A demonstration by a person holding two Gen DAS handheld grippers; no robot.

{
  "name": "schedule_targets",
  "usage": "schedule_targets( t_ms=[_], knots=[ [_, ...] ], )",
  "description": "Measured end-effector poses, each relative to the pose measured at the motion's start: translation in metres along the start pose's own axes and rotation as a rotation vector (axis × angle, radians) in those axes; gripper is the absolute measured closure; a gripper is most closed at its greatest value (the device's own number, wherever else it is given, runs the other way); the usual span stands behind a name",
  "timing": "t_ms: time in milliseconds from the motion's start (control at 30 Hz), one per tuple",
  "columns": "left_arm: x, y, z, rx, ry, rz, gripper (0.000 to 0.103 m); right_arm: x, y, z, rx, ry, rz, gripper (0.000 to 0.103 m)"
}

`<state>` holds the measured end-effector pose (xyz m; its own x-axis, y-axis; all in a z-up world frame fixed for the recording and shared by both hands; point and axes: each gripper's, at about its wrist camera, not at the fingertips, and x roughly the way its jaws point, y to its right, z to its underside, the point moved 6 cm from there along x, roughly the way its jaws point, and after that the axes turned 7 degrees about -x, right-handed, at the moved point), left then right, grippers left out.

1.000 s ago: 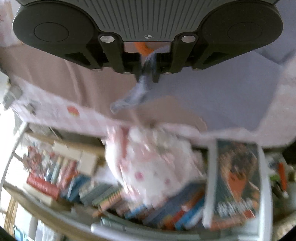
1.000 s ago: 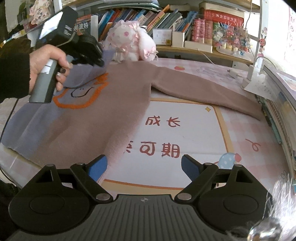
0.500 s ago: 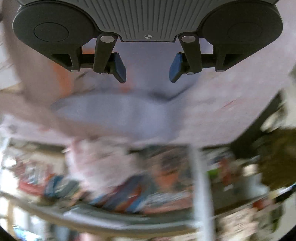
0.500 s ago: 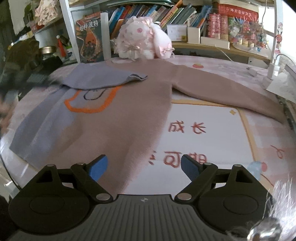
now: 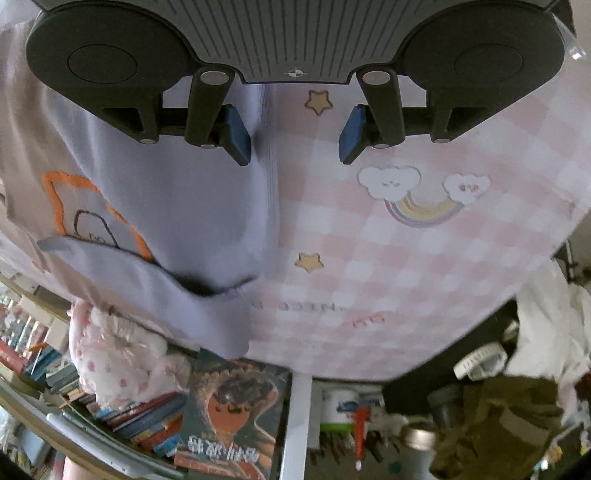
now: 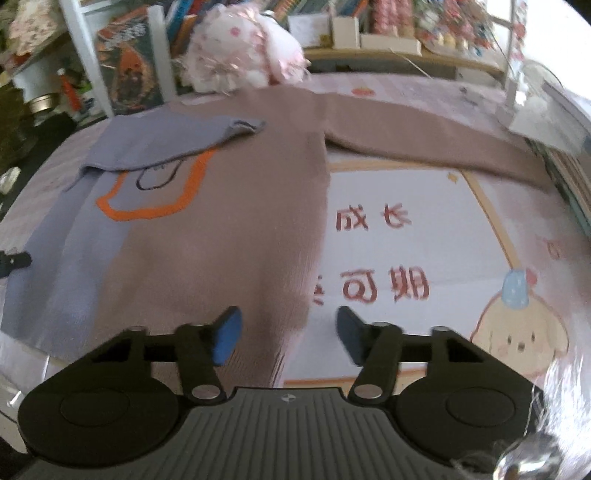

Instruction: Fold clothes

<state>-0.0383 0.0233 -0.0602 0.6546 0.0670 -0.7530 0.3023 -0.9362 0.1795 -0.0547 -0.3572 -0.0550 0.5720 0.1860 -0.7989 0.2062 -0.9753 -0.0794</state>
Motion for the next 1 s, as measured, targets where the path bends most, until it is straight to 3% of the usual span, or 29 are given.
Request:
schedule_targets(
  t_ms=[67,133,200,233,267,533,733,1000],
  knots=[
    [0.001,-0.001,0.003,0.001,-0.009,0.016,0.05,-0.001,-0.003,0.003,0.026,0.001,0.008,0.057],
    [0.0,-0.001,0.004,0.01,-0.013,0.033,0.056,-0.002,-0.005,0.004,0.055,0.004,0.003,0.065],
    [-0.001,-0.002,0.003,0.01,-0.019,0.061,0.072,-0.002,-0.007,0.005,0.067,0.005,0.014,0.074],
    [-0.001,-0.004,0.002,0.0,-0.021,0.07,0.089,-0.002,-0.008,0.005,0.068,0.004,0.024,0.084],
    [0.0,-0.006,0.001,-0.01,-0.023,0.078,0.098,-0.002,-0.01,0.005,0.07,0.004,0.031,0.088],
    [0.002,-0.025,-0.011,-0.095,-0.039,0.146,0.099,0.004,-0.029,-0.002,0.011,0.012,0.043,0.092],
    [0.007,-0.034,-0.016,-0.07,-0.033,0.125,0.099,0.012,-0.048,-0.01,-0.045,0.017,0.04,0.092],
    [0.006,-0.033,-0.012,-0.046,-0.041,0.126,0.099,0.011,-0.043,-0.005,0.0,0.025,0.053,0.092]
  ],
)
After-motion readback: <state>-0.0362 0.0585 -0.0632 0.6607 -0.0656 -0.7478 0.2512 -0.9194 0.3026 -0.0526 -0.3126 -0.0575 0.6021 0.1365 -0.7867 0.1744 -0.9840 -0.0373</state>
